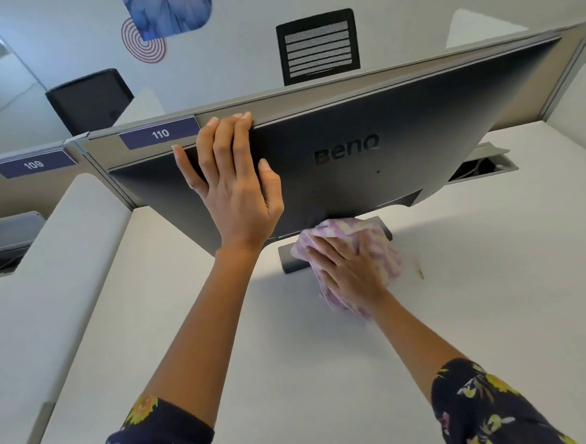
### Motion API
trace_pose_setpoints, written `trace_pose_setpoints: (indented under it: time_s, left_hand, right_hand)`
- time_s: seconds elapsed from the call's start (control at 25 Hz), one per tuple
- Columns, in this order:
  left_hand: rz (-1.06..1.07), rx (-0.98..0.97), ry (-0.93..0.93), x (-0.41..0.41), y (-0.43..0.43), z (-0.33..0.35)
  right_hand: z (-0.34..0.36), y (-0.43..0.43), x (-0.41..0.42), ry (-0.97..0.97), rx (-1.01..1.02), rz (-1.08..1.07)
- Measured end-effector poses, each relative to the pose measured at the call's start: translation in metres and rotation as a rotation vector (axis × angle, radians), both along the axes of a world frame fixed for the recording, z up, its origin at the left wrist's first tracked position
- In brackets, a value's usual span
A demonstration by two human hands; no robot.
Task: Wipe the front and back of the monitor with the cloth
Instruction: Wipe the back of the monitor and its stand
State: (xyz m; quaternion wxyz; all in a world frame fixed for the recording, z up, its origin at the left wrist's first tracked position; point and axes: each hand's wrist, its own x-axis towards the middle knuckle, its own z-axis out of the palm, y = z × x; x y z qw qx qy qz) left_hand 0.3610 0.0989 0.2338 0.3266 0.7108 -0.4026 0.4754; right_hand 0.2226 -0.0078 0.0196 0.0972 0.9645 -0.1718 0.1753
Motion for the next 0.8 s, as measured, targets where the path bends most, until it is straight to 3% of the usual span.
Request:
trace_pose_setpoints:
  time_s: [0.12,0.4,0.68,0.8]
  left_hand:
    - [0.003,0.014,0.0,-0.002,0.001,0.0]
    - [0.016,0.041,0.008,-0.002,0.005,0.002]
    - [0.048,0.083,0.042,-0.009,0.007,0.006]
    - [0.017,0.085,0.094,-0.025,0.009,0.003]
  right_hand:
    - [-0.013,0.019,-0.001,0.017,0.077,-0.113]
    - [-0.046,0.033,-0.025,-0.015,0.195,-0.082]
    - [-0.042,0.02,-0.056,0.034,0.356,-0.003]
    - [-0.034,0.019,-0.065,-0.04,0.358,0.019]
